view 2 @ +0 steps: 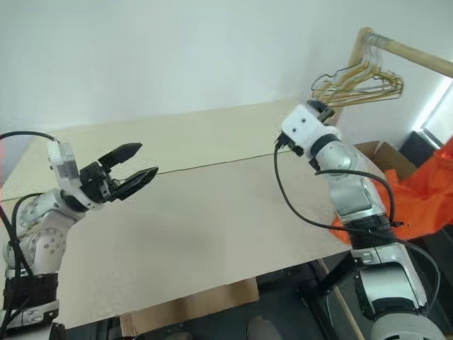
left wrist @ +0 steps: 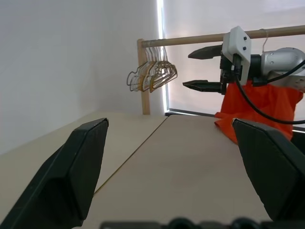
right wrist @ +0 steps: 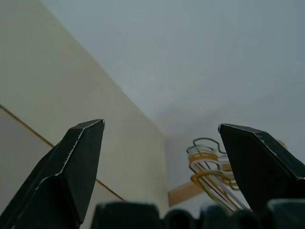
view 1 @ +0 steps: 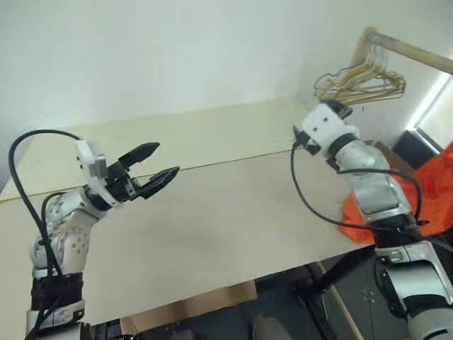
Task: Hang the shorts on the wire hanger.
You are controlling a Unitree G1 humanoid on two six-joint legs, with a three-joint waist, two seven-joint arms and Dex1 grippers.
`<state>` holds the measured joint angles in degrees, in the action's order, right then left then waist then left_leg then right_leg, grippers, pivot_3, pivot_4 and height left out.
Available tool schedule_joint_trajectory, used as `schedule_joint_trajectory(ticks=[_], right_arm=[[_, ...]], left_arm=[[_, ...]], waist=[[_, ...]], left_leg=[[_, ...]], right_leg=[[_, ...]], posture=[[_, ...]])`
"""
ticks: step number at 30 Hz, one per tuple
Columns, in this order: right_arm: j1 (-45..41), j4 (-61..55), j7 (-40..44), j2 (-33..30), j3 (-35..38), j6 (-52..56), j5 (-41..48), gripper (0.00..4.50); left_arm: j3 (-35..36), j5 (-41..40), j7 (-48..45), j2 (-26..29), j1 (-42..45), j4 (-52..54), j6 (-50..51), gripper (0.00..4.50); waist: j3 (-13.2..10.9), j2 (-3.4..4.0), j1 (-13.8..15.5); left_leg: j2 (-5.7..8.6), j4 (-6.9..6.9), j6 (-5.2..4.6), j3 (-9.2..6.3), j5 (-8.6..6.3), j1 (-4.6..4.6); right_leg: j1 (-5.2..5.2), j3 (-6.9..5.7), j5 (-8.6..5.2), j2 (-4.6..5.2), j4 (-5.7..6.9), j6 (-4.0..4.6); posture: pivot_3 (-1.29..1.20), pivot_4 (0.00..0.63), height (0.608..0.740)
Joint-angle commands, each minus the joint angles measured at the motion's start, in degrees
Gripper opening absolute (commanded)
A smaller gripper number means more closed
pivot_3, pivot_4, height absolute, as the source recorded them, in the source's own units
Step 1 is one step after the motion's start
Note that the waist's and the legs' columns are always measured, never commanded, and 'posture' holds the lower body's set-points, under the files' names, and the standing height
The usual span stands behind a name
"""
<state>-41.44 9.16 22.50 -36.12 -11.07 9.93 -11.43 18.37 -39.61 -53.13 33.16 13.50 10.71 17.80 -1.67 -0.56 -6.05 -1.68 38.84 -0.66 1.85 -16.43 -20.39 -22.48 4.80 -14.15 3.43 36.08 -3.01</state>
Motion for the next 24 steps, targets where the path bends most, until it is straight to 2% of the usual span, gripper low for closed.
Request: schedule_joint_trajectory(ticks=[1,6,11,24], right_arm=[[-0.28,-1.56,8.31,-0.94,0.29,-2.51,3.38,4.45],[2.51,-0.92,17.17,-2.06,-2.22,-7.2,3.64,4.45],[5.32,-1.08,23.48,-2.36,-4.32,-10.01,3.59,4.45],[4.18,2.02,24.11,-0.53,-4.43,-11.43,2.02,4.45]], left_arm=[[2.63,-0.06,2.86,1.28,-2.58,3.86,0.75,4.5],[4.46,-0.28,4.96,2.25,-8.19,6.45,1.69,4.5],[5.84,-0.56,5.97,2.87,-12.97,8.79,2.43,4.5],[5.86,1.55,6.89,3.61,-16.84,10.64,1.19,4.5]], waist=[[0.0,-0.01,1.89],[-0.04,-0.12,5.47],[-0.07,-0.22,7.73],[-0.07,-0.26,10.39]], left_leg=[[0.0,0.0,0.0,0.01,0.0,-0.01],[-0.02,0.0,0.0,0.03,0.0,0.0],[-0.03,0.01,0.0,0.06,0.0,-0.03],[-0.08,0.01,0.02,0.2,0.01,-0.15]], right_leg=[[-0.03,0.0,0.01,0.0,0.01,0.01],[-0.02,-0.15,0.03,0.0,0.01,0.08],[-0.04,-0.26,0.04,0.01,0.0,0.14],[-0.04,-0.72,-0.02,-0.05,0.0,0.4]], posture=[[0.1,0.0,0.74],[0.15,0.0,0.74],[0.19,0.0,0.74],[0.23,0.0,0.74]])
